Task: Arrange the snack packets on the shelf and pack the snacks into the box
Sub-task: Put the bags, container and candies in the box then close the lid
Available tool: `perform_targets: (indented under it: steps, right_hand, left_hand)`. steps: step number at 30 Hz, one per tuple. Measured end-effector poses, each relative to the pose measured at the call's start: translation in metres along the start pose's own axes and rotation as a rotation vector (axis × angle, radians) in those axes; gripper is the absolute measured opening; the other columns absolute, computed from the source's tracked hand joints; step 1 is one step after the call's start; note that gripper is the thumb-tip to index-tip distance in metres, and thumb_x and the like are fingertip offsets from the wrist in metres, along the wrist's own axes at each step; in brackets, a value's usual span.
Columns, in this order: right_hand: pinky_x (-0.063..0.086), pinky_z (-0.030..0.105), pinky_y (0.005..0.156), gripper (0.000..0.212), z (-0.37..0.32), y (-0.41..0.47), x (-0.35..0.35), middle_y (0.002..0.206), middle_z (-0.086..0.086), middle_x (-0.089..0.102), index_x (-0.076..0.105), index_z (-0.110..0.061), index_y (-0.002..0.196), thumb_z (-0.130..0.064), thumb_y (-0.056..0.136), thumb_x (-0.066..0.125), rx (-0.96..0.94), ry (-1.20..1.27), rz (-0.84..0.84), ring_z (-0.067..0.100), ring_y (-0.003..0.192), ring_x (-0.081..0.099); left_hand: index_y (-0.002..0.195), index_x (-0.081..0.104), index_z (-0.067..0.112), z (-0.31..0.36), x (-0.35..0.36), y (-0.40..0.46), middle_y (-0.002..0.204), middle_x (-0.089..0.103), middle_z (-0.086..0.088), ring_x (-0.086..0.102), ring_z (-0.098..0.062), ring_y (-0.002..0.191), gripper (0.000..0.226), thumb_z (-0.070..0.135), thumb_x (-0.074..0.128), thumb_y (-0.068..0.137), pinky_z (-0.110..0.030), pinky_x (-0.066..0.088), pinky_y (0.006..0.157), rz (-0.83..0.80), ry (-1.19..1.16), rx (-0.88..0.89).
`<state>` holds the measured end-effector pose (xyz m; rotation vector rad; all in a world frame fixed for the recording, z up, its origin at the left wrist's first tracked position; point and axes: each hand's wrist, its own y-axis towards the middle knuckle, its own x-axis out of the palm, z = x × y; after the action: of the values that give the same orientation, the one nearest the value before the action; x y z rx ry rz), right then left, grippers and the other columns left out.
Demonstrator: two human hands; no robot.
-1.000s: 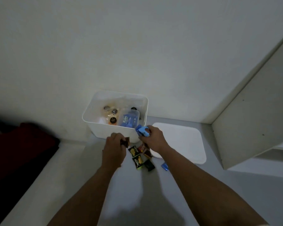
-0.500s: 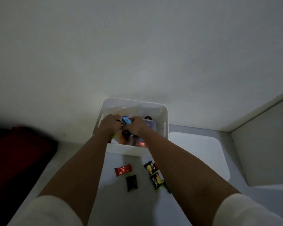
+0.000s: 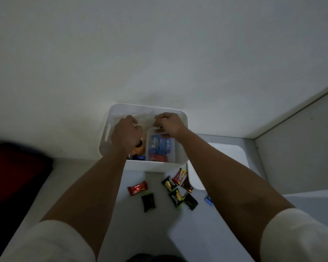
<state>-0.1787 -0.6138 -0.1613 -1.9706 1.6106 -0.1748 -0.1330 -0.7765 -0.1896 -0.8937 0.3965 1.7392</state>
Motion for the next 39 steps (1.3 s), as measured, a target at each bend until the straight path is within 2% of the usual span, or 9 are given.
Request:
perform_targets:
  steps: [4, 12, 19, 23, 26, 29, 32, 37, 39]
  right_hand:
    - [0.05, 0.026, 0.057, 0.02, 0.018, -0.025, -0.045, 0.093, 0.018, 0.072, 0.071, -0.006, 0.109, -0.004, 0.093, 0.06, -0.116, 0.112, 0.158, 0.022, 0.067, 0.064]
    - [0.059, 0.035, 0.073, 0.011, 0.111, -0.086, -0.113, 0.082, 0.002, 0.075, 0.072, -0.018, 0.091, -0.024, 0.094, 0.063, -0.206, 0.11, 0.488, 0.018, 0.078, 0.072]
    - [0.047, 0.025, 0.067, 0.016, 0.202, -0.133, -0.157, 0.085, -0.002, 0.073, 0.069, -0.017, 0.09, -0.025, 0.096, 0.057, -0.097, -0.035, 0.619, 0.017, 0.082, 0.066]
    - [0.042, 0.026, 0.063, 0.016, 0.258, -0.142, -0.17, 0.085, 0.0, 0.068, 0.067, -0.014, 0.088, -0.024, 0.095, 0.055, 0.037, -0.184, 0.606, 0.02, 0.082, 0.064]
    - [0.047, 0.031, 0.069, 0.035, 0.3, -0.138, -0.17, 0.085, 0.006, 0.067, 0.064, -0.012, 0.081, -0.045, 0.092, 0.057, 0.204, -0.285, 0.511, 0.029, 0.089, 0.067]
    - [0.055, 0.04, 0.083, 0.082, 0.33, -0.131, -0.161, 0.104, 0.009, 0.063, 0.069, -0.019, 0.103, -0.089, 0.065, 0.052, 0.293, -0.436, 0.401, 0.032, 0.101, 0.063]
    - [0.052, 0.05, 0.094, 0.114, 0.342, -0.122, -0.145, 0.125, 0.002, 0.052, 0.058, -0.031, 0.128, -0.104, 0.041, 0.052, 0.243, -0.549, 0.322, 0.029, 0.115, 0.054]
    - [0.039, 0.053, 0.101, 0.109, 0.342, -0.112, -0.121, 0.145, 0.007, 0.03, 0.032, -0.032, 0.147, -0.095, 0.06, 0.052, 0.205, -0.793, 0.335, 0.034, 0.131, 0.034]
    - [0.038, 0.051, 0.098, 0.092, 0.344, -0.107, -0.116, 0.143, 0.008, 0.029, 0.03, -0.033, 0.149, -0.081, 0.075, 0.056, 0.2, -0.792, 0.368, 0.033, 0.128, 0.034]
  left_hand:
    - [0.114, 0.063, 0.019, 0.01, 0.012, -0.04, 0.11, 0.064, 0.0, 0.061, -0.02, 0.102, 0.021, 0.024, 0.056, 0.095, -0.033, 0.047, 0.088, 0.033, 0.031, 0.176]
    - [0.097, 0.066, 0.017, 0.013, 0.049, -0.119, 0.095, 0.068, -0.001, 0.063, -0.018, 0.082, 0.014, 0.022, 0.053, 0.093, -0.034, 0.052, 0.075, -0.017, 0.012, 0.31]
    - [0.096, 0.069, 0.022, -0.005, 0.079, -0.166, 0.096, 0.065, 0.004, 0.058, -0.025, 0.098, 0.018, 0.022, 0.059, 0.081, -0.041, 0.04, 0.082, 0.191, 0.419, 0.758]
    - [0.099, 0.068, 0.019, -0.024, 0.114, -0.19, 0.094, 0.065, 0.001, 0.057, -0.026, 0.091, 0.022, 0.024, 0.053, 0.084, -0.039, 0.048, 0.07, -0.011, 0.412, 0.75]
    - [0.111, 0.068, 0.018, -0.043, 0.146, -0.196, 0.111, 0.067, -0.001, 0.06, -0.029, 0.104, 0.03, 0.024, 0.061, 0.082, -0.042, 0.054, 0.077, -0.167, 0.473, 0.634]
    - [0.134, 0.059, 0.014, -0.049, 0.18, -0.188, 0.139, 0.057, -0.008, 0.052, -0.034, 0.128, 0.051, 0.024, 0.064, 0.084, -0.047, 0.052, 0.092, -0.276, 0.523, 0.576]
    - [0.152, 0.038, 0.014, -0.05, 0.213, -0.171, 0.158, 0.036, -0.008, 0.034, -0.036, 0.144, 0.067, 0.026, 0.058, 0.089, -0.05, 0.044, 0.103, -0.346, 0.54, 0.6]
    - [0.149, 0.042, 0.015, -0.049, 0.245, -0.157, 0.161, 0.031, -0.008, 0.028, -0.036, 0.147, 0.064, 0.031, 0.057, 0.089, -0.056, 0.038, 0.109, -0.351, 0.539, 0.631]
    - [0.147, 0.046, 0.019, -0.051, 0.248, -0.158, 0.161, 0.031, -0.01, 0.029, -0.038, 0.146, 0.061, 0.033, 0.054, 0.088, -0.056, 0.035, 0.111, -0.345, 0.538, 0.643]
